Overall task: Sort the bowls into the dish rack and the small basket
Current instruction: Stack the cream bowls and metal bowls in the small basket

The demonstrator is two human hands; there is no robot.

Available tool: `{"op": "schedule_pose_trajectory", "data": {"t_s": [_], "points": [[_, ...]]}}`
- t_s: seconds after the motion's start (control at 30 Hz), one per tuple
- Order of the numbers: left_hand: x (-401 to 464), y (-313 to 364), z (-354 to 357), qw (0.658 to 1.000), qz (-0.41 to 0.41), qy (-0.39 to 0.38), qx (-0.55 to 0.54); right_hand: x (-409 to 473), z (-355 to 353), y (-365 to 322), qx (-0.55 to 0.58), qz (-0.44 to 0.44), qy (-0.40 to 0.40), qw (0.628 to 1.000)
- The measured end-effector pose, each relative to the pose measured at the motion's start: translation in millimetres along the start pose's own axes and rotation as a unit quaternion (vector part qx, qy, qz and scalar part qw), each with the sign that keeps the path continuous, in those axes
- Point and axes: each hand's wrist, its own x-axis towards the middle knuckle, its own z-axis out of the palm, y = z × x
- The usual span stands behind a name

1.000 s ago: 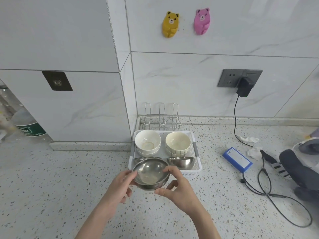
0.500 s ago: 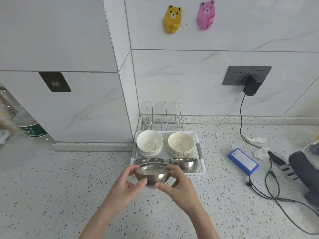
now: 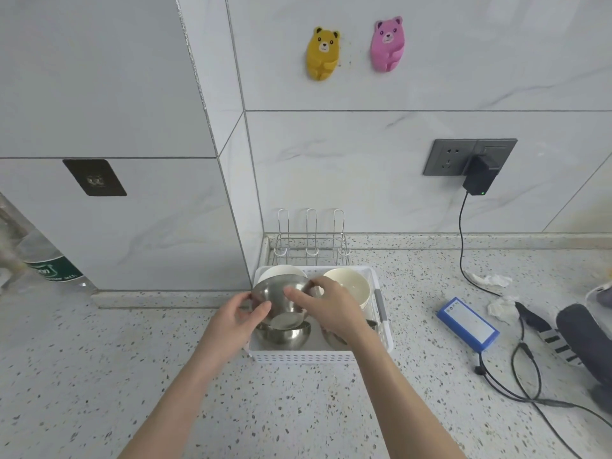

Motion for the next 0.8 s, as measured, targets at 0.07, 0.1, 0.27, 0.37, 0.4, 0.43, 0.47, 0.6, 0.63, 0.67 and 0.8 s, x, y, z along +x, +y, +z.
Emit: {"op": "schedule_pose_trajectory", "data": {"t_s": [0.07,0.1,0.27,0.37,0.4,0.43,0.47,0.6,0.63,0.67,0.8], "points": [[9.8,0.4,-0.1,1.000,-0.011,0.007,0.009,8.7,-0.4,-3.5,-0.014,0.004,-0.011,1.000],[14.3,0.4,-0.1,1.000,-0.019,0.008,0.013,12.3,0.3,-4.2,-0.021,0.008,-0.018,1.000],[29.7,-1.3,-0.7,0.999,-0.046,-0.006,0.022,22.2,10.2,1.9,-0.033,0.039,-0.022,0.998],[35.2,-2.7,0.0,0.998,-0.055,-0.020,0.029,22.3,20.0,10.0,-0.004,0.069,-0.023,0.997],[36.8,-3.2,0.7,0.998,-0.057,-0.026,0.032,22.2,22.7,12.6,0.011,0.076,-0.021,0.997],[38.4,-3.7,1.6,0.997,-0.059,-0.032,0.036,22.1,25.0,15.1,0.025,0.081,-0.017,0.996],[40.2,-4.2,2.5,0.997,-0.060,-0.037,0.044,22.3,26.8,17.2,0.035,0.084,-0.014,0.996],[47.3,-5.8,4.9,0.994,-0.056,-0.057,0.077,24.8,29.5,23.1,0.051,0.084,-0.008,0.995],[48.2,-6.5,5.4,0.993,-0.053,-0.064,0.083,25.5,29.8,24.9,0.053,0.084,-0.008,0.995],[48.5,-7.2,5.8,0.992,-0.051,-0.072,0.088,25.7,30.0,26.5,0.055,0.082,-0.009,0.995],[49.4,-10.7,7.0,0.991,-0.047,-0.093,0.080,25.9,30.0,34.4,0.070,0.079,-0.017,0.994]]}}
